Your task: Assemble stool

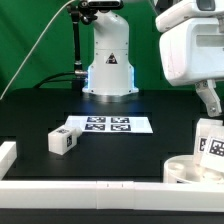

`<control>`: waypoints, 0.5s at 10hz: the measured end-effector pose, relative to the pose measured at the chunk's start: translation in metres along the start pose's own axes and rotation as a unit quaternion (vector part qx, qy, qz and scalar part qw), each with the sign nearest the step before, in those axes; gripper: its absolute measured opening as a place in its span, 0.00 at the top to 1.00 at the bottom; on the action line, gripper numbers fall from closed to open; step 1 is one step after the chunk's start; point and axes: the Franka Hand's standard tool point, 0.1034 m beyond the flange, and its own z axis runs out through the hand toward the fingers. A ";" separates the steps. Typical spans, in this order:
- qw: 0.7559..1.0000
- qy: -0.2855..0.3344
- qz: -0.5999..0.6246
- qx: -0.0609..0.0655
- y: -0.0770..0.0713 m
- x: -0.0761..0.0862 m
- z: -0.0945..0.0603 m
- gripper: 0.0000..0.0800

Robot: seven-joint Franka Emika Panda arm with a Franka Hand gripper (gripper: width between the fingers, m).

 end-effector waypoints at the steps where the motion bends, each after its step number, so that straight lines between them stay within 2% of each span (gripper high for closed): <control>1: 0.999 -0.001 -0.039 -0.001 0.001 0.000 0.000 0.19; 3: 0.996 -0.001 -0.091 -0.003 0.002 -0.001 0.000 0.19; 5: 0.969 -0.002 -0.248 -0.016 -0.001 0.003 -0.001 0.19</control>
Offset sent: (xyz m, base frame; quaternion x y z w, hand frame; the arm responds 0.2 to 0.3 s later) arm -0.0050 -0.0074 0.0012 -0.0584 0.0151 -0.4004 0.9144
